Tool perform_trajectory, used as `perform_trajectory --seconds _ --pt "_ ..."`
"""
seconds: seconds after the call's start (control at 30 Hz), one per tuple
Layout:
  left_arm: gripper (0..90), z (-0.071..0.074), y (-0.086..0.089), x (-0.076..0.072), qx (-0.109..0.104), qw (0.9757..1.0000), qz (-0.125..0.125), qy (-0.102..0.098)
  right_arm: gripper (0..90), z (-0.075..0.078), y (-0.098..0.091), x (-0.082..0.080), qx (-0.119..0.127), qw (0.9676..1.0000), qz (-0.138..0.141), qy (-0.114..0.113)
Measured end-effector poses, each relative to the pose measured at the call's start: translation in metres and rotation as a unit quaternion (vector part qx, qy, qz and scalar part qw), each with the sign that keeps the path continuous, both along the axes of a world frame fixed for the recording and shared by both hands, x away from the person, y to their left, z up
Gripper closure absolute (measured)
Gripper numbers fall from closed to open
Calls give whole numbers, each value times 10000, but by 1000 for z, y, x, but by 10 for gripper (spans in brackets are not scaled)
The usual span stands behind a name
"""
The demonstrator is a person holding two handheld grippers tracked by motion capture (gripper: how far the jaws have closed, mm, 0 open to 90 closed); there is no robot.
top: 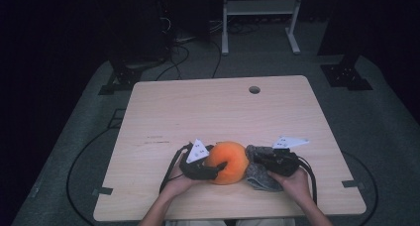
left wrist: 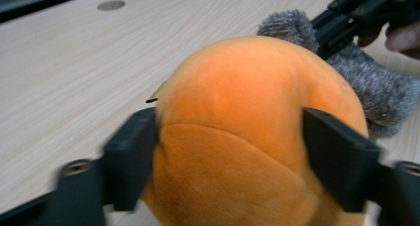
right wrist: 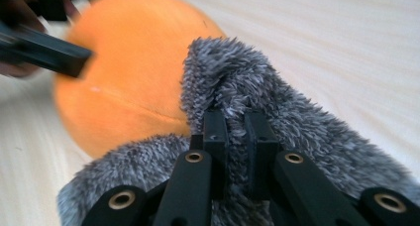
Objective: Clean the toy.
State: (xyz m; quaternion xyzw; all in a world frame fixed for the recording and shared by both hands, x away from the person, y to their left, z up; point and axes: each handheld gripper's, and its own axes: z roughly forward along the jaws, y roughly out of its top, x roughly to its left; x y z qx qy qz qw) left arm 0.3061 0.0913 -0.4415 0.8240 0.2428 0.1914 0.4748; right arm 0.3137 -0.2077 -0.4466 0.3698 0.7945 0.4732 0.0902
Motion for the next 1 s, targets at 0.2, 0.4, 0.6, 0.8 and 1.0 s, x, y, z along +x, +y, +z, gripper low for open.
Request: perform_trajectory --seconds 0.2,0.4,0.6,0.8,1.0 --pt "425 8 -22 -13 -33 9966 -192 -801 816 27 8 -9 485 9967 201 -617" --pt "81 16 -10 -1 -238 9996 26 -174 817 14 10 -14 264 9978 347 -495" --pt "307 5 -8 4 -251 9989 -142 365 817 9 8 -14 55 9987 341 -370" --pt "375 12 -17 -9 -197 9971 -102 -733 817 29 6 -19 466 9952 286 -811" --pt "99 14 -13 -6 -240 9990 -130 -366 817 18 16 -20 149 9949 551 -836"
